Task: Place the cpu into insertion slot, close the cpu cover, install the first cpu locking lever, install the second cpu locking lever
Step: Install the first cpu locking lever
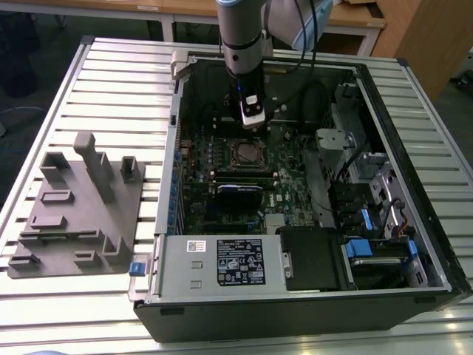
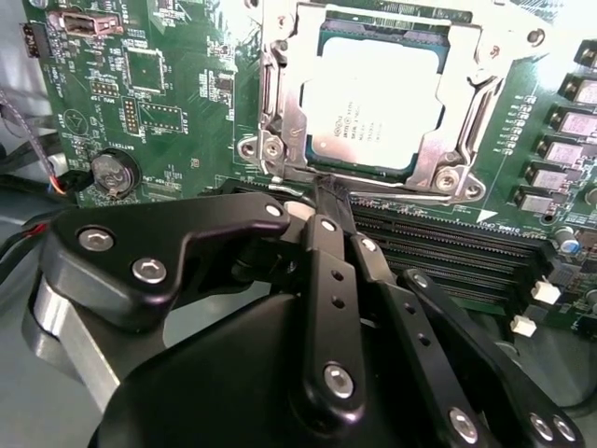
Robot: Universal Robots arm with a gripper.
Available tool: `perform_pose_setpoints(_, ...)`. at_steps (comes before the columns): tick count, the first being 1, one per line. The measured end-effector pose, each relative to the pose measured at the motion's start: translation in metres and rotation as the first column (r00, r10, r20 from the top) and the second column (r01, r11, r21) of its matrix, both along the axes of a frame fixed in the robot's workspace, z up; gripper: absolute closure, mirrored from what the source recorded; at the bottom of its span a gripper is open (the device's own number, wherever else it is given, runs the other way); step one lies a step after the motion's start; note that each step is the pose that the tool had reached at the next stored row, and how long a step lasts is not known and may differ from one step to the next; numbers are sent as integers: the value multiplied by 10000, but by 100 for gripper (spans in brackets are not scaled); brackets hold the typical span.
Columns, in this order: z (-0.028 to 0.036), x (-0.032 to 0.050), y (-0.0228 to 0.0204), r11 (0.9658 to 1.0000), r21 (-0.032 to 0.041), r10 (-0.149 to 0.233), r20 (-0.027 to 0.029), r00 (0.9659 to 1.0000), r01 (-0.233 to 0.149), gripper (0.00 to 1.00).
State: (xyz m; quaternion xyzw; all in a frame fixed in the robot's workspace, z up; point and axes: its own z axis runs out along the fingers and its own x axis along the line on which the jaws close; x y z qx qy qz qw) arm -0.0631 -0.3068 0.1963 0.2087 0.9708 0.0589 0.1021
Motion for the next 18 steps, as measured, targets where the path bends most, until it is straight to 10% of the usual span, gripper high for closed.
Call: perform_pose_setpoints(18, 84, 0, 4, 10000, -12, 1, 5, 10000, -1, 89)
